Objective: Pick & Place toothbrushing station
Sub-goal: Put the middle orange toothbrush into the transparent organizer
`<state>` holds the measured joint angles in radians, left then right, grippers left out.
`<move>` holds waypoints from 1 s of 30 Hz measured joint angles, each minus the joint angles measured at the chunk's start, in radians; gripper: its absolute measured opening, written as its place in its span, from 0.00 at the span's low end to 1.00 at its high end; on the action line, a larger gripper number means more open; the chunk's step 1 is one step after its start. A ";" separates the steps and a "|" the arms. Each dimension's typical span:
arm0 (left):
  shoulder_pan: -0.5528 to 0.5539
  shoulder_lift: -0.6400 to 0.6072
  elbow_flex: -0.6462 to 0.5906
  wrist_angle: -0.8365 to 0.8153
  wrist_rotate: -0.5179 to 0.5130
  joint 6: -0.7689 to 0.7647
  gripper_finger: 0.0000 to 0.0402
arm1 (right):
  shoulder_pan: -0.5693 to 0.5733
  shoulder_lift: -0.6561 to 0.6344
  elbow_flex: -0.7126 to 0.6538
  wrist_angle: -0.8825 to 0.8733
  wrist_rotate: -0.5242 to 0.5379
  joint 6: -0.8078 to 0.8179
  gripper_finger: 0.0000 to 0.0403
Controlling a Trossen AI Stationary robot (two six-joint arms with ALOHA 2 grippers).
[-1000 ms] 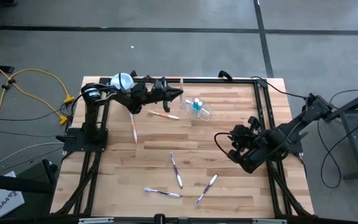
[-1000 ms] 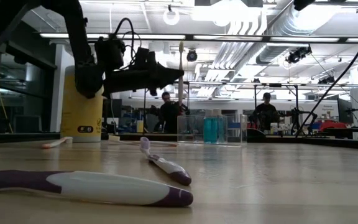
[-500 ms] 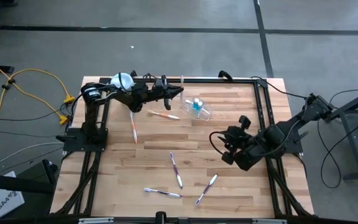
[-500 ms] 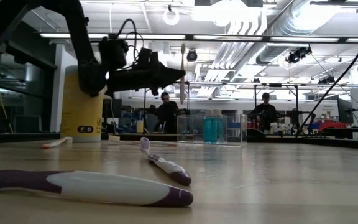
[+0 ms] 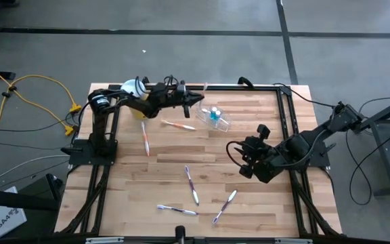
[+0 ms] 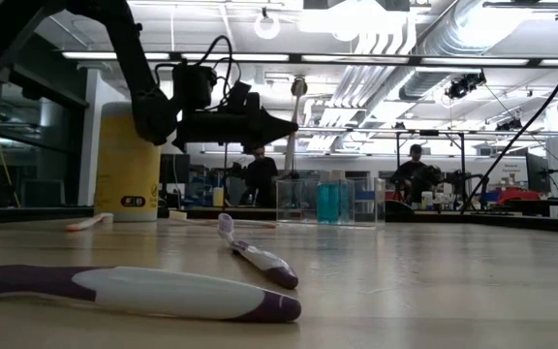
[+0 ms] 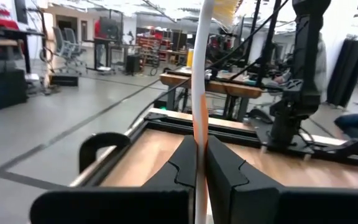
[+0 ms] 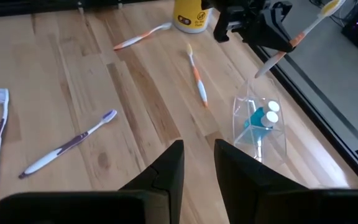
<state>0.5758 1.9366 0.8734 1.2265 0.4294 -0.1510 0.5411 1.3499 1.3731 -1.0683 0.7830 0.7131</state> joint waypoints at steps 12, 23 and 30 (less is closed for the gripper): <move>0.013 0.064 0.023 0.018 -0.018 -0.017 0.01 | 0.000 0.000 0.000 0.002 0.000 -0.004 0.20; 0.000 0.131 0.029 0.088 -0.025 -0.084 0.01 | 0.000 0.000 0.000 0.003 -0.004 -0.003 0.20; -0.032 0.155 0.029 0.109 -0.087 -0.068 0.01 | 0.003 0.000 0.000 0.003 -0.006 -0.003 0.20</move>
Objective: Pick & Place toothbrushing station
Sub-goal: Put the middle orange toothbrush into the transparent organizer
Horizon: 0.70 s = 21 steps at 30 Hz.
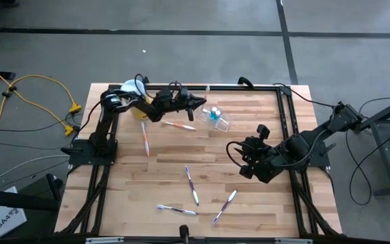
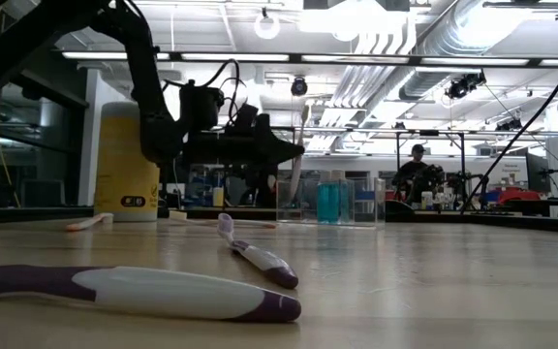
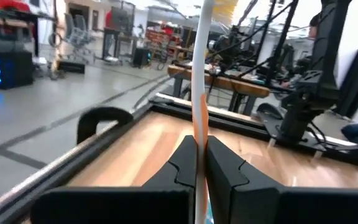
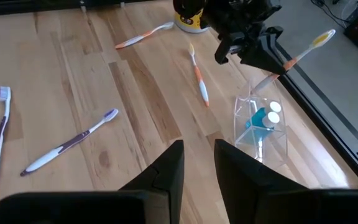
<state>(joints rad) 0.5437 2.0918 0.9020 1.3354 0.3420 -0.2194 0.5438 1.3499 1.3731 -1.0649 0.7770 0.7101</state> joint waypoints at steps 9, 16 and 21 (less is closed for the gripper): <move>-0.021 0.000 -0.001 -0.007 -0.047 -0.017 0.01 | 0.000 0.000 0.000 0.000 -0.025 0.000 0.20; -0.049 0.000 -0.001 -0.053 -0.134 0.004 0.01 | 0.000 0.000 0.000 0.000 -0.026 0.000 0.20; -0.058 0.000 -0.002 -0.079 -0.207 -0.014 0.01 | 0.000 0.000 0.000 0.000 -0.027 0.000 0.20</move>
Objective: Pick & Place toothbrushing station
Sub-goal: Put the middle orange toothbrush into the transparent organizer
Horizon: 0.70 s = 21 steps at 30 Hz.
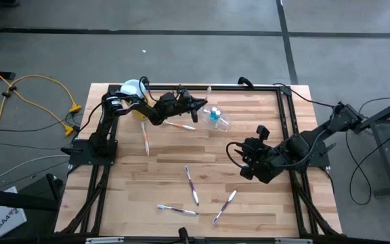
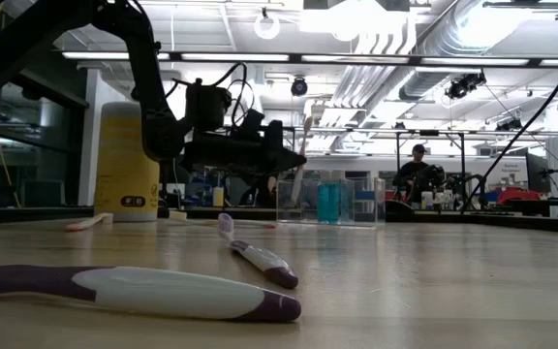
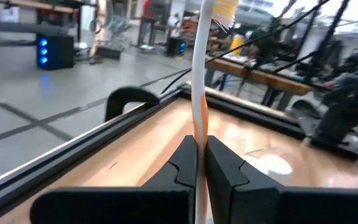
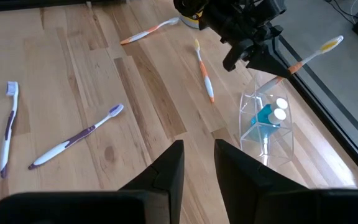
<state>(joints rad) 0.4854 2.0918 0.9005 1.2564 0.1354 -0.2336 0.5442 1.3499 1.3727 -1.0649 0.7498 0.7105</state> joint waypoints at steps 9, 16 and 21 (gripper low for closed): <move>-0.001 0.000 0.000 -0.049 -0.076 -0.077 0.01 | 0.000 0.000 0.000 0.002 -0.001 0.000 0.20; -0.022 0.000 0.000 -0.055 -0.090 -0.075 0.02 | 0.000 0.000 0.000 0.009 -0.002 0.000 0.20; -0.031 0.000 0.000 -0.071 -0.092 -0.074 0.05 | 0.000 0.000 0.000 0.015 -0.023 0.000 0.20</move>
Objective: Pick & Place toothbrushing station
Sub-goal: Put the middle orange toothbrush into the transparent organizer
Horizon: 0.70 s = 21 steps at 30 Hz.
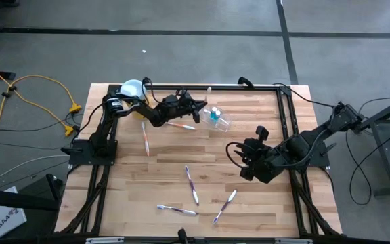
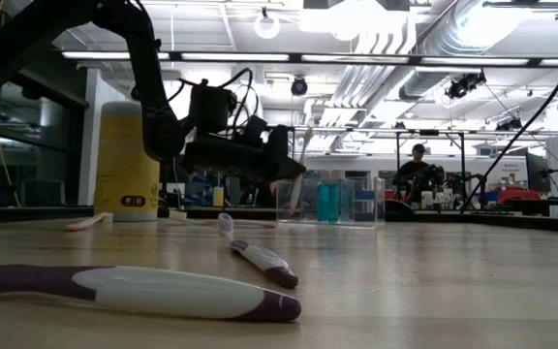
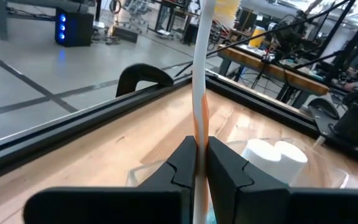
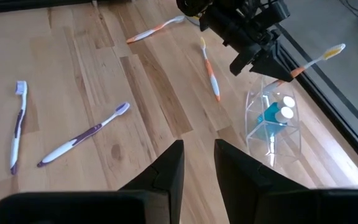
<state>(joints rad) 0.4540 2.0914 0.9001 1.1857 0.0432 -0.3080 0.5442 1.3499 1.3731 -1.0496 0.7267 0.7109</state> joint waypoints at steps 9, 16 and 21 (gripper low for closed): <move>-0.008 -0.003 0.001 -0.025 -0.029 0.001 0.06 | 0.000 0.000 0.000 0.011 -0.004 -0.006 0.20; -0.009 -0.003 0.001 -0.029 -0.031 0.002 0.07 | 0.000 0.000 0.000 0.012 -0.004 -0.008 0.20; -0.009 -0.003 0.001 -0.030 -0.031 0.003 0.07 | 0.000 0.000 0.000 0.012 -0.010 -0.008 0.20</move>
<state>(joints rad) 0.4446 2.0884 0.9012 1.1553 0.0121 -0.3050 0.5442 1.3499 1.3729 -1.0374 0.7167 0.7029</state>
